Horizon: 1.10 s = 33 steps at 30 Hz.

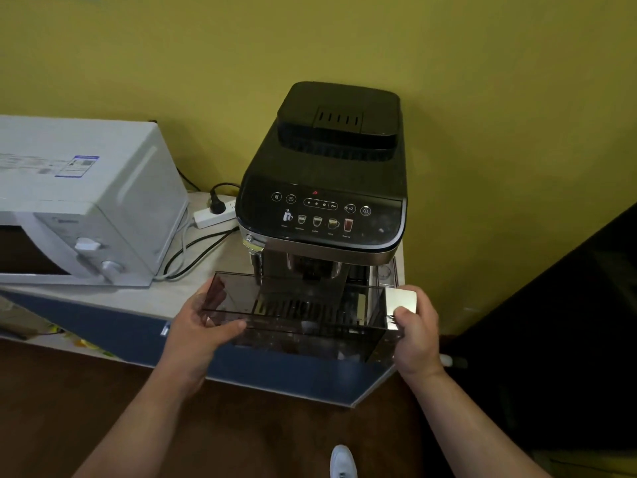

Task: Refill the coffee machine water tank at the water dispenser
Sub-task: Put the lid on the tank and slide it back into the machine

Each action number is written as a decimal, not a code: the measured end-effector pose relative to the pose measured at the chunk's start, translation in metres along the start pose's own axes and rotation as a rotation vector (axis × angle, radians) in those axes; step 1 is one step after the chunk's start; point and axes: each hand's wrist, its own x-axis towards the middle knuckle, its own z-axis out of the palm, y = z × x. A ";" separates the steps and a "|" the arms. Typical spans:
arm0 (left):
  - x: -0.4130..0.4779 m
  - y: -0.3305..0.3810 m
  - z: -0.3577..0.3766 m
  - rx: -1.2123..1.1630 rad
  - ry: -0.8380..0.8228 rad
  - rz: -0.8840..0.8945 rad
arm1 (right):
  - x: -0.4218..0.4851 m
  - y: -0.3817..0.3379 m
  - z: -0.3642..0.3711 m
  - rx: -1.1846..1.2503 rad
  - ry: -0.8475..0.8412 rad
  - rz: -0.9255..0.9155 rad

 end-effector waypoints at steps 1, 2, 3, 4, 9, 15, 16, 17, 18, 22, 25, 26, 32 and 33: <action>0.002 0.000 0.001 -0.006 0.003 0.001 | 0.002 0.000 0.002 0.008 0.003 0.002; 0.004 0.000 0.001 -0.008 0.006 0.004 | 0.004 0.001 0.003 0.013 0.005 0.004; 0.006 -0.001 0.001 -0.005 0.008 0.003 | 0.005 0.002 0.004 0.009 0.004 0.005; 0.007 -0.002 0.001 -0.004 0.009 0.000 | 0.007 0.003 0.005 0.001 0.003 0.009; 0.016 -0.006 -0.001 -0.001 0.012 -0.004 | 0.015 0.009 0.008 -0.012 0.012 -0.005; 0.020 -0.003 0.001 0.028 -0.005 -0.004 | 0.019 0.015 0.011 -0.001 -0.002 -0.022; 0.020 -0.001 0.002 0.037 -0.002 -0.003 | 0.019 0.016 0.011 0.001 -0.002 -0.020; 0.020 -0.001 0.002 0.047 0.006 -0.002 | 0.019 0.017 0.011 0.002 -0.001 -0.018; 0.020 -0.001 0.002 0.063 0.013 -0.005 | 0.020 0.018 0.011 -0.003 -0.001 -0.020; 0.023 0.002 0.001 0.112 -0.019 -0.026 | 0.021 0.019 0.010 -0.032 -0.021 -0.036; 0.026 0.007 0.002 0.134 -0.063 -0.048 | 0.023 0.019 0.007 -0.010 -0.049 0.000; 0.027 0.008 0.002 0.143 -0.075 -0.040 | 0.023 0.021 0.006 -0.005 -0.059 0.020; 0.031 0.010 -0.003 0.259 -0.078 0.037 | 0.026 0.020 -0.013 -0.084 -0.190 0.077; 0.031 0.010 -0.003 0.256 -0.081 0.038 | 0.028 0.018 -0.019 -0.120 -0.159 0.070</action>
